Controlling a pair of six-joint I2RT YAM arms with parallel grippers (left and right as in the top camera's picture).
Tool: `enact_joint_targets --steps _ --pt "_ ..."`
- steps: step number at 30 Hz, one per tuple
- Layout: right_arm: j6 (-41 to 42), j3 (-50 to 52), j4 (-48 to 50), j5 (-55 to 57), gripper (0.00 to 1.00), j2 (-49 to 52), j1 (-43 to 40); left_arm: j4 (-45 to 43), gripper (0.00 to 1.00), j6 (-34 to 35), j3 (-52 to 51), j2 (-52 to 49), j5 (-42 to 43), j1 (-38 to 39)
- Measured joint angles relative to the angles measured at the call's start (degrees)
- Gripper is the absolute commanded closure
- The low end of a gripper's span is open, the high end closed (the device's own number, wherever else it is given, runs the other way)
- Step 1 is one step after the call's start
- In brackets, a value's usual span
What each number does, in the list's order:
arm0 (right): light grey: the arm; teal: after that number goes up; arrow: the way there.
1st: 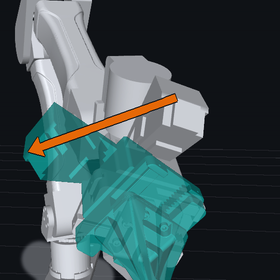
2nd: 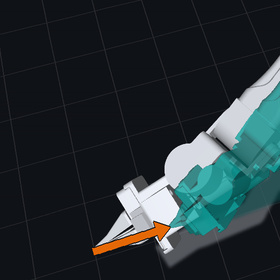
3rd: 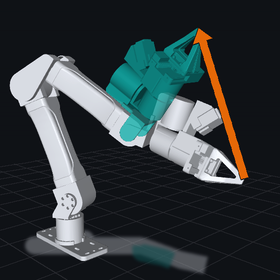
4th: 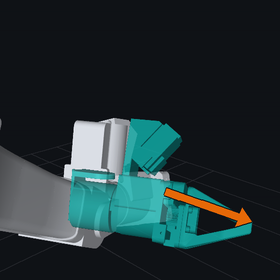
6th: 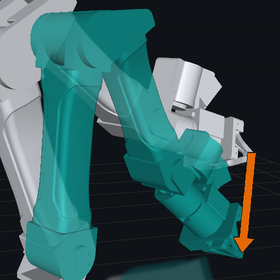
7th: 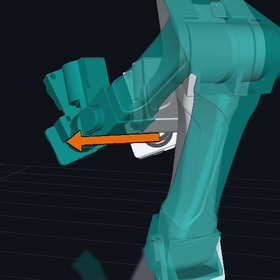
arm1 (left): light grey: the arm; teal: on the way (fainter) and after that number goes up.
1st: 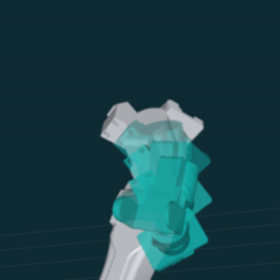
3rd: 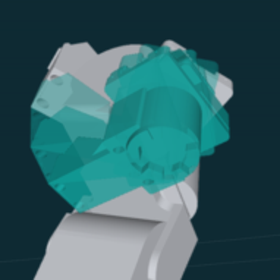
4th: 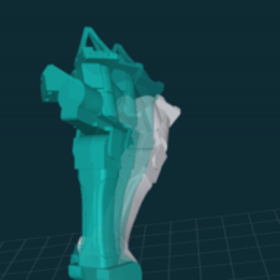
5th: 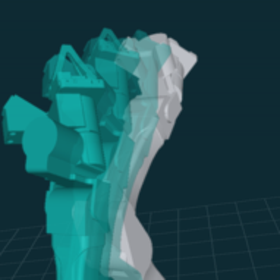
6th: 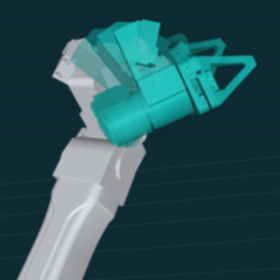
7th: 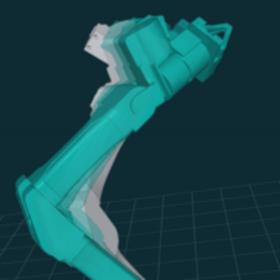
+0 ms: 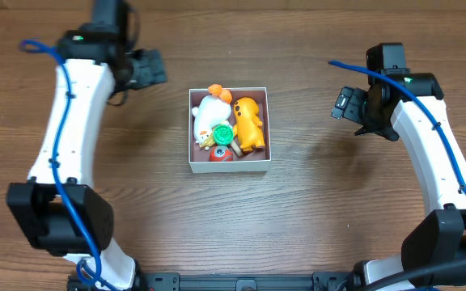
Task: Pack container
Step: 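Raise the left gripper out of the box to the upper left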
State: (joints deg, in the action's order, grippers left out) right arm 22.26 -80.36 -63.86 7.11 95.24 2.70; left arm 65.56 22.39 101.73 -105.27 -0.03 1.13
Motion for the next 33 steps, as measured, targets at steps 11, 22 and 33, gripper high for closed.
enact_joint_targets --steps 11,22,33 --pt "0.0 0.0 0.0 0.0 0.0 0.0 0.0 2.2 0.0 0.0 0.0 0.0 0.0 -4.1" --pt "0.0 0.0 0.0 0.0 0.0 0.0 0.0 2.1 0.0 0.0 0.0 0.0 0.0 -4.1" --pt "0.0 0.0 0.0 0.0 0.0 0.0 0.0 2.1 0.0 0.0 0.0 0.0 0.0 -4.1"
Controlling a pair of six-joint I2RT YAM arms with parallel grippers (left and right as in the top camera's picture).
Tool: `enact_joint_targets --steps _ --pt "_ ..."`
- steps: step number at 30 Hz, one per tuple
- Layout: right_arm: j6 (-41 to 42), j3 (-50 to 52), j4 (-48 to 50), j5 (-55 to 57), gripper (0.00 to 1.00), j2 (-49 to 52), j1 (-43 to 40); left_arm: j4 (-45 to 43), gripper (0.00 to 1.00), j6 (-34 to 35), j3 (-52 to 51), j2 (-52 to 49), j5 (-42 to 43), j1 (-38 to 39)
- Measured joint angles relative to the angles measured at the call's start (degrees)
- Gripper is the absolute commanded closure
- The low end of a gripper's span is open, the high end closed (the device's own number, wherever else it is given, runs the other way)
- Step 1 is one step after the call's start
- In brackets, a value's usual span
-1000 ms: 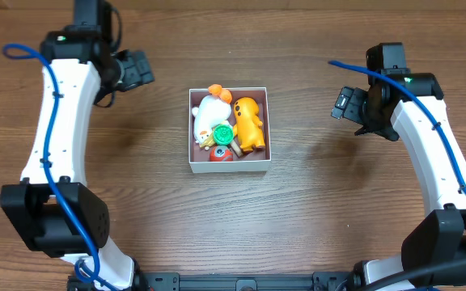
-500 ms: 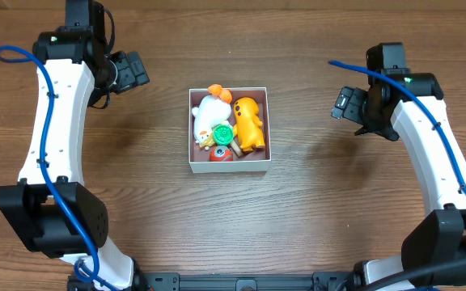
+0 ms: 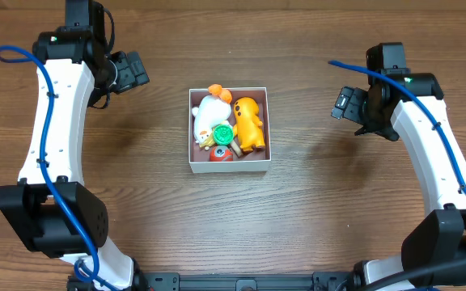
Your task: Pack container
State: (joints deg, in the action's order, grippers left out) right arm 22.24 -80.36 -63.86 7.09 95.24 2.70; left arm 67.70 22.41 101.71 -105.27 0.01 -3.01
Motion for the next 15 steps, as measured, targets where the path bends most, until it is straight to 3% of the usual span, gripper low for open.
enact_joint_targets --steps 10,15 --pt "0.0 0.0 0.1 0.2 0.0 -1.5 1.0 0.0 0.0 0.0 0.0 0.0 0.0 0.0" --pt "0.0 0.0 0.2 0.4 0.0 -10.6 6.6 0.0 0.0 0.0 0.0 0.0 0.0 0.0"
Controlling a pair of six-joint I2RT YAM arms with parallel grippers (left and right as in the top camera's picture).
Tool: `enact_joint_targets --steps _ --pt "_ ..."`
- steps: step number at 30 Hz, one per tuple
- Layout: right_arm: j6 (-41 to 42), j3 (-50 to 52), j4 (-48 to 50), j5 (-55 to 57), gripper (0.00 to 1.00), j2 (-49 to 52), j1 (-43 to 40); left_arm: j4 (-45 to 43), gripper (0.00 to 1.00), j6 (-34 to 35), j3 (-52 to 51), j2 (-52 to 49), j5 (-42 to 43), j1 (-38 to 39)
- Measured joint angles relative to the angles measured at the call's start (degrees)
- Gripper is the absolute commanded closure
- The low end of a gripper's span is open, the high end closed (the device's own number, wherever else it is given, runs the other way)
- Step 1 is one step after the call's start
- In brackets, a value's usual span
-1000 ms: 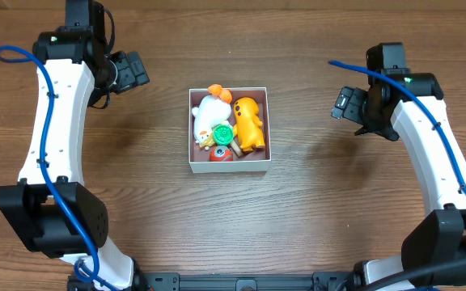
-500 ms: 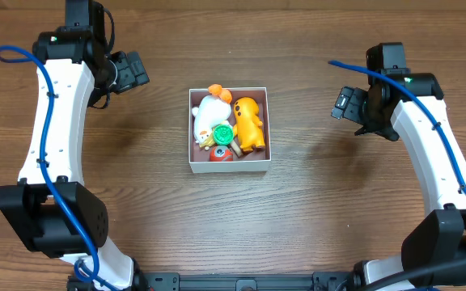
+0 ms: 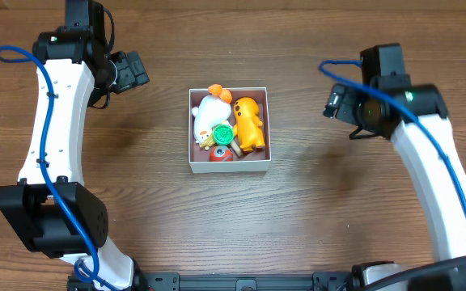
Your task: Pack container
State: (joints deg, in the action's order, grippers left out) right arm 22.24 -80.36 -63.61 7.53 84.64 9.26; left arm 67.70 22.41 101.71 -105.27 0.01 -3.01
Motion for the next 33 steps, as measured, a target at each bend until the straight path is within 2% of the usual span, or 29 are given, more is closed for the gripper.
enact_joint_targets --steps 10,18,23,26,30,33 --pt "0.0 0.0 0.0 -0.1 0.0 -29.2 13.5 0.0 0.0 0.0 0.0 0.0 0.2 0.0" --pt "-0.4 -0.3 -0.1 0.4 0.0 -50.8 13.9 0.0 0.0 0.0 0.0 0.0 0.2 0.0" --pt "-0.5 0.5 0.4 -0.7 0.0 -61.8 10.3 0.0 0.0 0.0 0.0 0.0 0.2 0.0" --pt "-1.1 3.7 2.1 -1.0 0.0 -66.4 7.8 0.0 0.0 0.0 0.0 0.0 0.2 0.0" --pt "-2.1 13.9 8.3 -1.1 0.0 -71.6 4.0 0.0 0.0 0.0 0.0 0.0 0.2 0.0" --pt "-2.7 24.2 18.7 -1.4 0.0 -74.5 2.1 0.0 0.0 0.0 0.0 0.0 0.2 0.0"
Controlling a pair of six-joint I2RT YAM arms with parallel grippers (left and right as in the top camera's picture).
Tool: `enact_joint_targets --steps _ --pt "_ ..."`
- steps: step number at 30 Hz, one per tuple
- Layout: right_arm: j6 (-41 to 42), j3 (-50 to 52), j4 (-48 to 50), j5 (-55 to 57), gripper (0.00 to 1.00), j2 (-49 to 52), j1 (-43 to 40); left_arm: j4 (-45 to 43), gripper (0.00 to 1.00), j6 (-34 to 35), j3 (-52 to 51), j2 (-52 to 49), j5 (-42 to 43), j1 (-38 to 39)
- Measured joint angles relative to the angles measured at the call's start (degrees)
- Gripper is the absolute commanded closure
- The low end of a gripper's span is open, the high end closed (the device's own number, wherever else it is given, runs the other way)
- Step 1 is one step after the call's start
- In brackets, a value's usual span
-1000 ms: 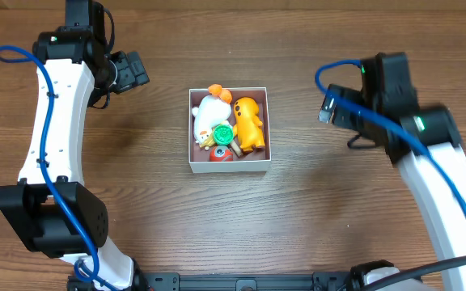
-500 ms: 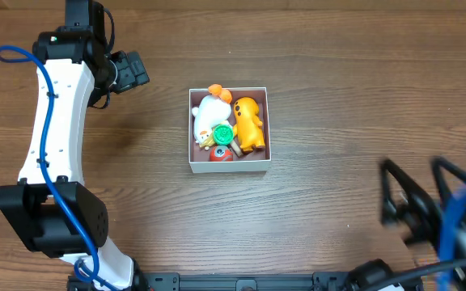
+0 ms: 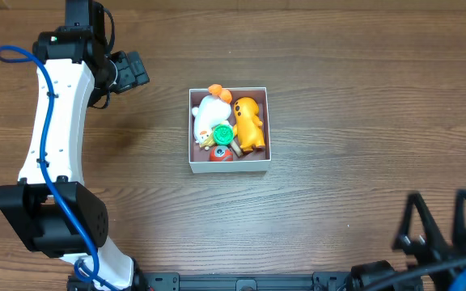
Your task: Pack container
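Observation:
A white square container (image 3: pixel 229 168) sits at the table's middle. It holds a white-and-orange plush toy (image 3: pixel 207 111), an orange figure (image 3: pixel 250 123), a green disc (image 3: pixel 222 132) and a red ball (image 3: pixel 221 153). My left gripper (image 3: pixel 133 70) hangs far to the upper left of the box, with nothing seen in it; its fingers are too dark to read. The right arm shows only as a dark blurred shape (image 3: pixel 443 230) at the bottom right corner, well away from the box.
The brown wooden tabletop (image 3: pixel 338 97) surrounds the box. A blue cable (image 3: pixel 43 89) runs along the left arm. The arms' bases stand along the front edge.
The right arm has left its place to the right of the box and now appears blurred at the bottom right corner. The left arm and the box's contents are unchanged.
The box held the same toys throughout. First the left gripper was near the box's upper left; by the second moment it had drawn back further left. The right gripper stayed right of the box, shifted slightly inward, and is now down at the bottom right.

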State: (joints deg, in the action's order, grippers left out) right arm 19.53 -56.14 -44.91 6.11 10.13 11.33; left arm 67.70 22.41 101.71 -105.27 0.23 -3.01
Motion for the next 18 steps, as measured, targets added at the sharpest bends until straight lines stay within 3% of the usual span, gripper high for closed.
enact_joint_targets --steps 11,18 --pt "-0.3 34.5 33.1 -4.2 0.0 -8.1 -4.7 0.0 0.0 0.0 0.0 0.0 0.0 0.0" --pt "-0.4 43.5 36.8 -4.7 0.0 -8.2 -7.8 0.0 0.0 0.0 0.0 0.0 0.0 0.0"
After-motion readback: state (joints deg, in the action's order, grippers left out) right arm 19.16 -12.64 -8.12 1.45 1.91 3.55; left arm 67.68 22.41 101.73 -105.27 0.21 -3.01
